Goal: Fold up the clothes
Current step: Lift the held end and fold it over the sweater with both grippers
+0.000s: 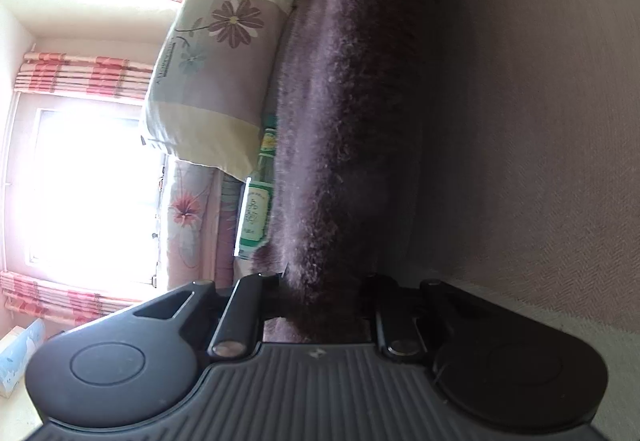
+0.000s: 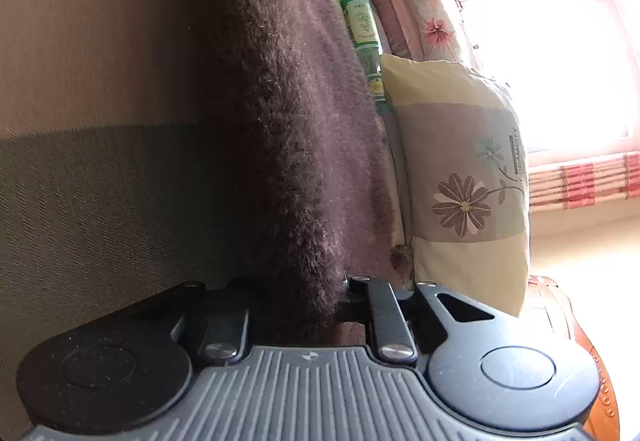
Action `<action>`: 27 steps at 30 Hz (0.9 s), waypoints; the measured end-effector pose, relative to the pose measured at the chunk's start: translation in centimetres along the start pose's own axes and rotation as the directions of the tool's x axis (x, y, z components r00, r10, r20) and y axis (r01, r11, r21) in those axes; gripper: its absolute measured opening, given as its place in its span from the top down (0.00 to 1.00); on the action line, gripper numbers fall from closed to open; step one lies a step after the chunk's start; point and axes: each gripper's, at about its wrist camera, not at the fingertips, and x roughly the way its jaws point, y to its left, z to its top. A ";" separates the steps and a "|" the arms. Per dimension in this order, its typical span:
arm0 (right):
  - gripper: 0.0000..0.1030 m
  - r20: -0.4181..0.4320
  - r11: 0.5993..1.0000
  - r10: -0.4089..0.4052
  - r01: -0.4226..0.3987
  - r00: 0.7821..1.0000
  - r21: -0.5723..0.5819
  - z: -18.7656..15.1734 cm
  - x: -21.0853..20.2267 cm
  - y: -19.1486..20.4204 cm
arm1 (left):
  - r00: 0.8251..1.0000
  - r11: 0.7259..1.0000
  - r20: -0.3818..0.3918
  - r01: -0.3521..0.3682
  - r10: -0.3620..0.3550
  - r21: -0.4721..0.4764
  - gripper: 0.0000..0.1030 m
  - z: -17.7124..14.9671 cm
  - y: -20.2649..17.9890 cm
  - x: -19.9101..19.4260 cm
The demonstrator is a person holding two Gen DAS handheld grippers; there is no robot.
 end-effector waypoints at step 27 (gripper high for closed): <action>0.78 -0.006 0.974 0.223 -0.222 0.975 0.045 -2.6 -16.4 7.7 | 0.990 0.990 0.024 0.141 -0.141 0.020 0.84 -2.9 -5.9 -19.1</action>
